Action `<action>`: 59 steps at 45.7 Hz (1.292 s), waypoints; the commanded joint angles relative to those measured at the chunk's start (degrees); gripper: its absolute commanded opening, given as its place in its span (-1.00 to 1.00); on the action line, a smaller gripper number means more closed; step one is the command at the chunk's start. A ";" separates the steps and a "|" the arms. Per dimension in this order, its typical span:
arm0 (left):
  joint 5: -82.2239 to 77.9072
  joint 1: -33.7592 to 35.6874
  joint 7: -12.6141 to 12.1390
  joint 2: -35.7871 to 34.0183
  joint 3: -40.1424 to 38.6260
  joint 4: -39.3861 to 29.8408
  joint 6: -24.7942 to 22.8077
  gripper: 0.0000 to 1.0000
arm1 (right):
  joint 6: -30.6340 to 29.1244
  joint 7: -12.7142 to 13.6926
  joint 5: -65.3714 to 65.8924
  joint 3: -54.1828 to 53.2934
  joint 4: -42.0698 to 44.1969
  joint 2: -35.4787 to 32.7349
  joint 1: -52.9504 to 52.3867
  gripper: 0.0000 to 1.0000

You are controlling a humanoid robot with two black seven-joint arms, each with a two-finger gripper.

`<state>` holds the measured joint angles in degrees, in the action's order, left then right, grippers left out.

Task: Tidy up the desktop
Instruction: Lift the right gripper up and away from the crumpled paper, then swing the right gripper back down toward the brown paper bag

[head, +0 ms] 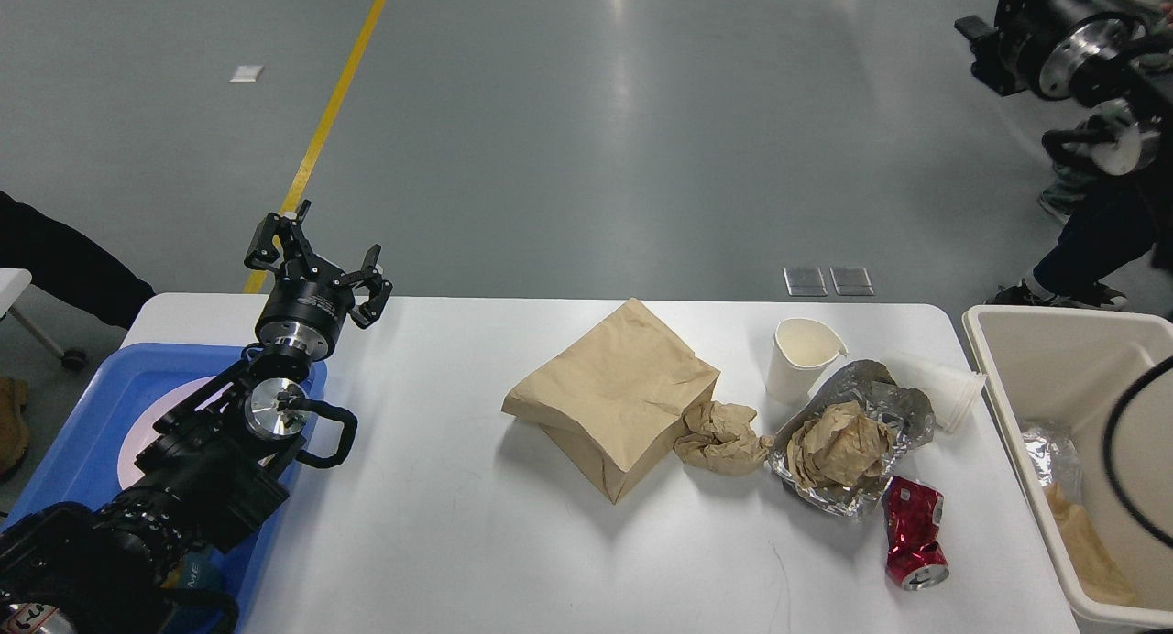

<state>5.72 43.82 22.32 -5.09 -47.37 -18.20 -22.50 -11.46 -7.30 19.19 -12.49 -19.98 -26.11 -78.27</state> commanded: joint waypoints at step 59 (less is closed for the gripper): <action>-0.01 -0.05 0.00 0.00 0.00 0.00 0.00 0.92 | -43.54 0.09 -0.30 78.59 -40.93 25.49 -57.08 1.00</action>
<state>5.72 43.80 22.32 -5.10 -47.37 -18.19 -22.50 -55.00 -7.21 18.91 66.54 -60.79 -0.67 -135.86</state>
